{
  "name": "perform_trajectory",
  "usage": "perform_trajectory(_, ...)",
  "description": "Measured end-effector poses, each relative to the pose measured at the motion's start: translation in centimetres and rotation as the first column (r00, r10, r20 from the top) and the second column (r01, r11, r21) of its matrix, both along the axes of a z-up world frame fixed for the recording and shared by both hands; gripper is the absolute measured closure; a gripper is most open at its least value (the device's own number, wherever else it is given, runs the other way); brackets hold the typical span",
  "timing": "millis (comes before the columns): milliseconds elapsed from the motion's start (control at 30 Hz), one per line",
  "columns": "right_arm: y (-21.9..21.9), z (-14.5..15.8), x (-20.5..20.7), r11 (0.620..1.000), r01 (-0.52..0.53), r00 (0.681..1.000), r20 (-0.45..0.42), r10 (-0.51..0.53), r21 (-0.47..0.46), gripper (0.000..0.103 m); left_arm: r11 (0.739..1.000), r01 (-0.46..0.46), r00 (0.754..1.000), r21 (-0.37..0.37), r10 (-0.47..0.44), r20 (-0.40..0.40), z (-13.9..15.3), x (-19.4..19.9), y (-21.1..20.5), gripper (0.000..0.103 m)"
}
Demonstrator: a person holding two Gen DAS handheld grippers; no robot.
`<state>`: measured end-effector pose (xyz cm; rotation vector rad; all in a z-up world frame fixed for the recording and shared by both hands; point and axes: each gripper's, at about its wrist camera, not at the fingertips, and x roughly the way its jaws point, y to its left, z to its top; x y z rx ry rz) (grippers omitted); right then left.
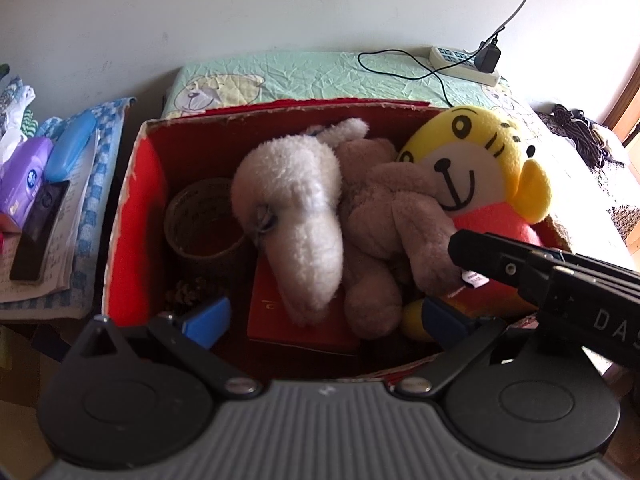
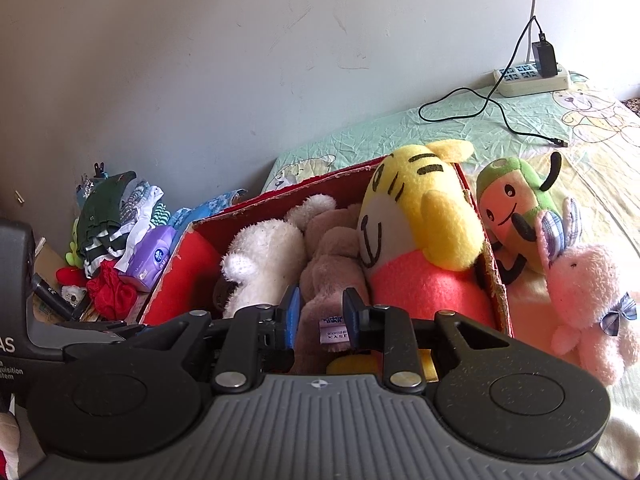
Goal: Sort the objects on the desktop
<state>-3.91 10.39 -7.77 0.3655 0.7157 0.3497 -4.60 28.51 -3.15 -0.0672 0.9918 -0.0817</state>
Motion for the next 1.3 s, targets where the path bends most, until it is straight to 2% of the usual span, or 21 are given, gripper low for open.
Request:
perform_trajectory(133,-0.1,0.0,-0.4,1.000,0.006,1.000,0.004,-0.006,0.009,0.076,1.000,-0.009,1.000,-0.013,0.008,-0.013,0.0,-0.4,0.1,0.002)
perform_trajectory(367,-0.4,0.4,-1.4,1.000,0.001,1.000,0.031,-0.002,0.014,0.076,0.999,-0.025,1.000,0.032,0.025,0.019,0.6,-1.2,-0.2,0.002)
perform_trajectory(833,-1.1,1.0,-1.1,0.995,-0.098,0.994,0.050,0.098,0.014,0.076,0.990,-0.114,0.993,0.084,0.112,0.028,1.2,-1.7,-1.1,0.002)
perform_trajectory(933,-1.5,1.1,-1.1,0.993,-0.119,0.992,0.046,0.118,0.013,0.076,0.983,-0.142,0.990,0.119,0.139,0.036,1.2,-1.8,-1.7,0.002)
perform_trajectory(1300,-1.8,1.0,-1.3,0.979,-0.203,0.978,0.057,0.203,-0.003,0.076,0.964,-0.211,0.977,0.162,0.206,0.048,1.6,-2.2,-2.1,0.002)
